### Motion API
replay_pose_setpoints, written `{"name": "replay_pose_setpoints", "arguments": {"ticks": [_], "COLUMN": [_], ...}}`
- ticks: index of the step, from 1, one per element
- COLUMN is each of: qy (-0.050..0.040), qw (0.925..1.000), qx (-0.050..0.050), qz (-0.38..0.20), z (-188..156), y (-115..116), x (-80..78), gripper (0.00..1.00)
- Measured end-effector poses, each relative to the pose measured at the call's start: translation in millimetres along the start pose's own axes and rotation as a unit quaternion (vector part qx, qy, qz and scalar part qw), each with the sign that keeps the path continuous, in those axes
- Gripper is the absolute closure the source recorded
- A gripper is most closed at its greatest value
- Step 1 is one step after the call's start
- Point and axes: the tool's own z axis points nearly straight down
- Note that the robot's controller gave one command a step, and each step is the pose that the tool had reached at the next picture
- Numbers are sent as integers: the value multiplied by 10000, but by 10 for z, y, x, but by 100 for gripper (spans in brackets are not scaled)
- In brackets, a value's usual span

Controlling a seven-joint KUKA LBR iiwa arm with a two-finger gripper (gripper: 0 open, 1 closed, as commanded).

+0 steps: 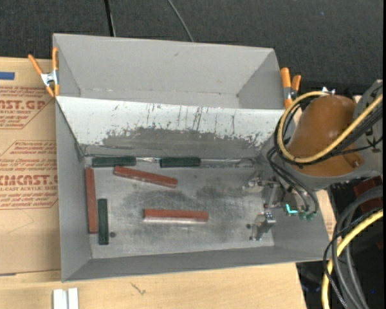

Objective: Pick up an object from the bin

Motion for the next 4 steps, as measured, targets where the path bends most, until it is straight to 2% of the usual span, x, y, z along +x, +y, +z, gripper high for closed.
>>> {"name": "replay_pose_setpoints", "arguments": {"ticks": [1,2,3,4], "qy": [-37,-60,-60,-65], "qw": [10000,9991,9991,9858], "qx": [5,7,7,18], "qz": [-3,-428,-428,-1679], "z": [-34,789,789,-567], "y": [2,711,711,220], "x": [-19,-449,-449,-710], "gripper": [0,100,100,100]}}
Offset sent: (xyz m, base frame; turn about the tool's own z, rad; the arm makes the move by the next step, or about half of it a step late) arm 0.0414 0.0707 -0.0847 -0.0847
